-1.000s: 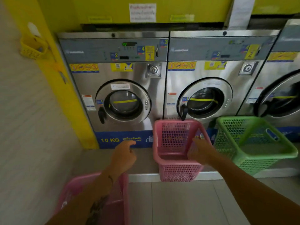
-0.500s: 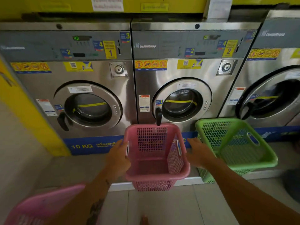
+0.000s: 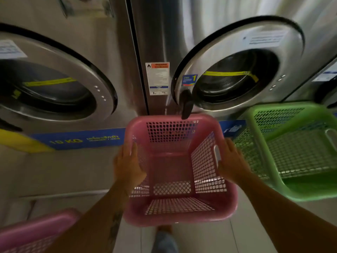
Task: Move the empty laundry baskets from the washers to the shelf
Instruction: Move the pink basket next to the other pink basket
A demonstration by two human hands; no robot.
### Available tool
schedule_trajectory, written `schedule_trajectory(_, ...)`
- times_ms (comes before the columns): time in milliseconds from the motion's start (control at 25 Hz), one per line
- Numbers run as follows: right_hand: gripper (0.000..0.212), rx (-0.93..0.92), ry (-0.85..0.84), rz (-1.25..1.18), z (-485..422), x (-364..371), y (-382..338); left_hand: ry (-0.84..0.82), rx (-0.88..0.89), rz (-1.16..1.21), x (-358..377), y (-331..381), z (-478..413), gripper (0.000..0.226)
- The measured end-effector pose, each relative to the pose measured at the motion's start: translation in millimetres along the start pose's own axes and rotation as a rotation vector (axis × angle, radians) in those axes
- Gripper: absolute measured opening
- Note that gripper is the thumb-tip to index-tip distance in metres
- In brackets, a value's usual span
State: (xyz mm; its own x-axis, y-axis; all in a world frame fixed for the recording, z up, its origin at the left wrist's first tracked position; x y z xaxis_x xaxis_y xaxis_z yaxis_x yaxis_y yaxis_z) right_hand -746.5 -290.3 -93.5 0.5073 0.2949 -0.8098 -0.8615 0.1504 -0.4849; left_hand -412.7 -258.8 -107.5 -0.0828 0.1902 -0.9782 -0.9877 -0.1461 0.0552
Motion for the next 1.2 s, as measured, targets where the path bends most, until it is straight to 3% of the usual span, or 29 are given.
schedule_trajectory(200,0.105,0.045,0.014,0.006,-39.4,35.6,31.1,-0.074,0.0,0.01,64.7,-17.5,-18.1,0.107)
schedule_trajectory(400,0.114,0.061,0.008,0.102,-32.3,47.6,39.6,0.006,0.023,0.044,79.1,-25.2,-11.2,0.096)
schedule_trajectory(600,0.109,-0.022,-0.074,0.14,17.6,47.7,46.8,0.152,-0.007,0.203,76.7,-35.9,54.5,0.074)
schedule_trajectory(800,0.106,-0.062,-0.156,0.183,82.2,65.8,69.6,0.133,-0.168,0.312,77.5,-36.6,154.4,0.091)
schedule_trajectory(960,0.108,-0.064,-0.219,0.2,118.7,104.3,82.3,0.124,-0.247,0.368,93.8,-41.7,219.0,0.089)
schedule_trajectory(1200,0.094,-0.087,-0.145,0.172,131.0,184.9,88.4,0.131,-0.291,0.419,175.9,-85.8,244.4,0.093)
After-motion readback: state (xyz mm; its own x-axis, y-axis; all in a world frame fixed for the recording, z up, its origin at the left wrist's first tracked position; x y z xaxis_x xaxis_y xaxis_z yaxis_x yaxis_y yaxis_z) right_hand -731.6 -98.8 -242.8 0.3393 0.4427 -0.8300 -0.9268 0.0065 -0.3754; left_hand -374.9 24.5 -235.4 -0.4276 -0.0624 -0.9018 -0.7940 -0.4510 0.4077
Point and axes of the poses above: each hand's wrist, its own z-axis away from the middle knuckle, its own x-axis out of the palm, y = z × x, the point moved 7 cm from there along -z, towards the middle knuckle, and after that the axes turned 11 degrees about -z, right-handed, at the moved point
